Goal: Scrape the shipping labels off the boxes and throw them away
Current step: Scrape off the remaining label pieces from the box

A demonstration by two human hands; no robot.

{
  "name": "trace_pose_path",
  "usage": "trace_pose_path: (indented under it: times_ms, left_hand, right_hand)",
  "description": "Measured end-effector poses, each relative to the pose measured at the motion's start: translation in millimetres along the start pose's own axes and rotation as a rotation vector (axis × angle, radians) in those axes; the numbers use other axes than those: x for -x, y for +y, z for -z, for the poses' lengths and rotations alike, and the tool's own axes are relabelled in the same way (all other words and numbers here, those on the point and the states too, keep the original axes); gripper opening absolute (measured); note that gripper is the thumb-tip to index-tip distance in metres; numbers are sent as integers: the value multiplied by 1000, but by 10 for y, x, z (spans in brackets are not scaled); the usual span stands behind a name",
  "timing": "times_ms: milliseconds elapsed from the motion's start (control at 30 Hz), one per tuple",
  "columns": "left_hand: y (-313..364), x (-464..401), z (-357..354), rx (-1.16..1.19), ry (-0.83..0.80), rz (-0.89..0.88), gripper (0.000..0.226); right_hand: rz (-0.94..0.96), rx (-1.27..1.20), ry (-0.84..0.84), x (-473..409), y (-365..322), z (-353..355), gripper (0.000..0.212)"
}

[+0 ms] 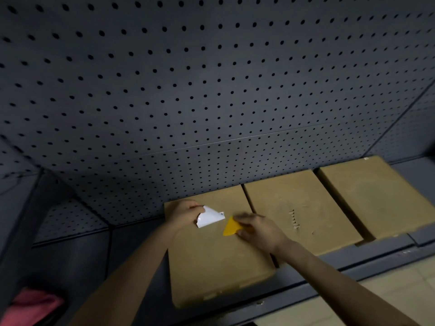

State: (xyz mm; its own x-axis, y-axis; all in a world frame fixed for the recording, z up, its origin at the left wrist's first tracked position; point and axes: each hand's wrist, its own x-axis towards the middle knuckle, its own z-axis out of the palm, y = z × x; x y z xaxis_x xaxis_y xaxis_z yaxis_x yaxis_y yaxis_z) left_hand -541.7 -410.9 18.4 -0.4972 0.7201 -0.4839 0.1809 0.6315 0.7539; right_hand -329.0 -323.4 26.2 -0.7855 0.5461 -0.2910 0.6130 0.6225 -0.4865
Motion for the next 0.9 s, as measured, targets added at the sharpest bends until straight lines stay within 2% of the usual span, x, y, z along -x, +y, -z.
trace_pose_path:
  times_ms: [133, 267, 433, 600, 767, 900]
  left_hand:
    - [77, 35, 6, 58, -85, 25, 8]
    - [242, 96, -24, 38, -147, 23, 32]
    - [228, -10, -136, -155, -133, -63, 11]
    - [254, 0, -22, -246, -208, -76, 17]
    - [187, 10, 141, -301, -318, -112, 10]
    - [170, 17, 113, -228, -265, -131, 13]
  right_hand:
    - [-21, 65, 14, -38, -80, -2, 48]
    - [-26, 97, -12, -102, -159, -39, 52]
    - [-50, 142, -176, 46, -22, 104, 65]
    - [40, 221, -119, 250, -25, 307, 51]
    - [63, 381, -71, 329, -101, 338, 35]
    - [76, 434, -76, 355, -178, 334, 39]
